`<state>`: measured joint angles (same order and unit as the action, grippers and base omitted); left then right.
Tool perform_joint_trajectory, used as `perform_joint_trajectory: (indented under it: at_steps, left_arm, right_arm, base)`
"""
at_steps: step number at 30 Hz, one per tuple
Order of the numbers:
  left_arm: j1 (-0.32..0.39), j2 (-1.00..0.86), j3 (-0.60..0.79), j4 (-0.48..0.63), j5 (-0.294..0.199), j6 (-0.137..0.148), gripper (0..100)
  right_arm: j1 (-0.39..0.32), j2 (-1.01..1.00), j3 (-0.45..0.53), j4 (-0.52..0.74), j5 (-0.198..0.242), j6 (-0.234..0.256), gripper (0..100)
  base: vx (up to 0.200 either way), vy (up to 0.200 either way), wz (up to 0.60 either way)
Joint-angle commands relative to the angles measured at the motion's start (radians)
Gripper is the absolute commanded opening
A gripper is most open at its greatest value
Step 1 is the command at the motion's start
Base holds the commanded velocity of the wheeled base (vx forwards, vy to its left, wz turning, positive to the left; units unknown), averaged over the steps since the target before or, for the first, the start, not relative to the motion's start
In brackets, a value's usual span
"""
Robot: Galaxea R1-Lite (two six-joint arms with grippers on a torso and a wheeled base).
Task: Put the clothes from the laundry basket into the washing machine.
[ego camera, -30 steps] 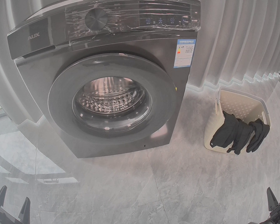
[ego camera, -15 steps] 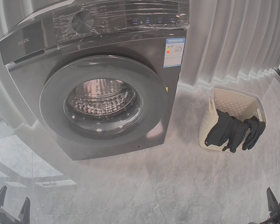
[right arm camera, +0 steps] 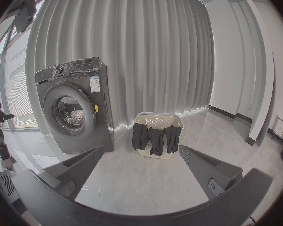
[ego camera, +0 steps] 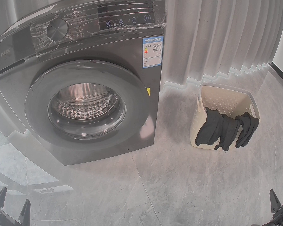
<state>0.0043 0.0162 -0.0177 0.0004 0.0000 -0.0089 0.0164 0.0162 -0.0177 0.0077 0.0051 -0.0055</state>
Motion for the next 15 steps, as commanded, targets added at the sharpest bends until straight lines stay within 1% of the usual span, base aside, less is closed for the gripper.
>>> perform_joint_trajectory:
  at_steps: [1,2,14,15]
  left_arm:
    - [0.000,-0.013,0.018,0.001,0.000,0.001,100]
    - [0.000,-0.013,0.018,0.001,0.000,0.001,100]
    - [0.000,-0.013,0.018,0.001,0.000,0.000,100]
    - [0.000,-0.013,0.018,0.001,0.000,0.000,100]
  right_arm:
    - [0.000,-0.010,0.013,0.000,0.001,-0.001,100]
    - [0.000,-0.010,0.013,0.000,0.001,-0.001,100]
    - [0.000,-0.010,0.013,0.000,0.001,-0.001,100]
    - [0.000,-0.010,0.013,0.000,0.001,-0.001,100]
  base:
    - [0.000,-0.200,0.00]
    - [0.000,-0.200,0.00]
    - [0.000,0.000,0.00]
    - [0.000,-0.200,0.00]
